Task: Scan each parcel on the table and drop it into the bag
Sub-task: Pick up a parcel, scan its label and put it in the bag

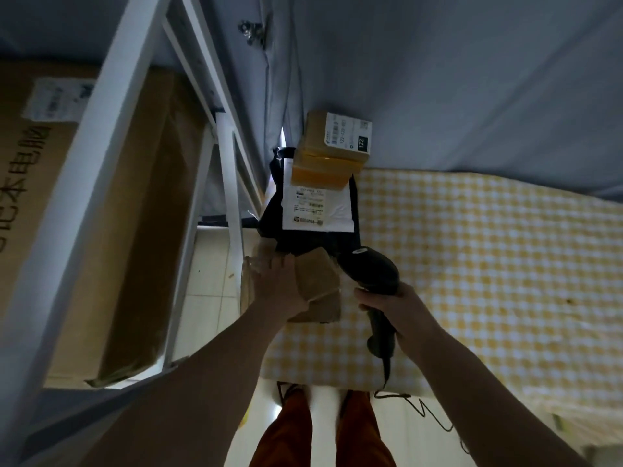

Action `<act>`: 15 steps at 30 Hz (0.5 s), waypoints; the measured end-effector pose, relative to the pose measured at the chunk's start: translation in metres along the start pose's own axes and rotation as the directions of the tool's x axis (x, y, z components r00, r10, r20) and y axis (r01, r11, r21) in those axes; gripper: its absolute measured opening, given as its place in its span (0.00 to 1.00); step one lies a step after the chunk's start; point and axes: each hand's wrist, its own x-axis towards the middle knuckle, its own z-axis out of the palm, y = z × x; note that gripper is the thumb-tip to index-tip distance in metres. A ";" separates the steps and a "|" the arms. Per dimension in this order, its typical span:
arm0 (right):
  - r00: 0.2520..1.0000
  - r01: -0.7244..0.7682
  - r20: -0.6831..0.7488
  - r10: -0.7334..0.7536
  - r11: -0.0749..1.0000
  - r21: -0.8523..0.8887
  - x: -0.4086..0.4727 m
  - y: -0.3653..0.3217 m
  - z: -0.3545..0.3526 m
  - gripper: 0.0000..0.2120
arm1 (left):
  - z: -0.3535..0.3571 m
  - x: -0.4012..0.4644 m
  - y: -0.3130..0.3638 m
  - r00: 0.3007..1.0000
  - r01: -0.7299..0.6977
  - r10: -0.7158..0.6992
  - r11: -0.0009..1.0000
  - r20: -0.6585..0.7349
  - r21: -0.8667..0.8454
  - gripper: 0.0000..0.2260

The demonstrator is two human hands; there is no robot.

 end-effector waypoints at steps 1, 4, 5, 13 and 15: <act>1.000 0.002 -0.016 -0.002 1.000 0.012 -0.002 -0.002 -0.002 0.03 | 0.000 -0.002 -0.002 0.998 0.040 -0.035 0.991 0.043 -0.129 0.46; 0.997 0.010 -0.072 -0.008 1.000 0.025 -0.007 -0.011 -0.010 0.03 | -0.012 -0.018 -0.006 0.961 0.228 -0.053 0.703 0.270 -0.673 0.45; 0.996 0.015 -0.085 -0.012 0.999 0.032 -0.009 -0.014 -0.012 0.03 | -0.019 -0.027 -0.007 0.942 0.295 -0.030 0.547 0.334 -0.784 0.41; 0.993 0.118 0.003 -0.118 0.989 0.084 -0.050 -0.040 -0.014 0.09 | -0.064 -0.083 0.011 0.916 0.357 0.220 -0.063 0.336 -0.932 0.27; 0.987 0.155 0.037 -0.159 0.984 0.091 -0.064 -0.048 -0.015 0.08 | -0.074 -0.093 0.019 0.933 0.310 0.214 -0.073 0.289 -0.948 0.26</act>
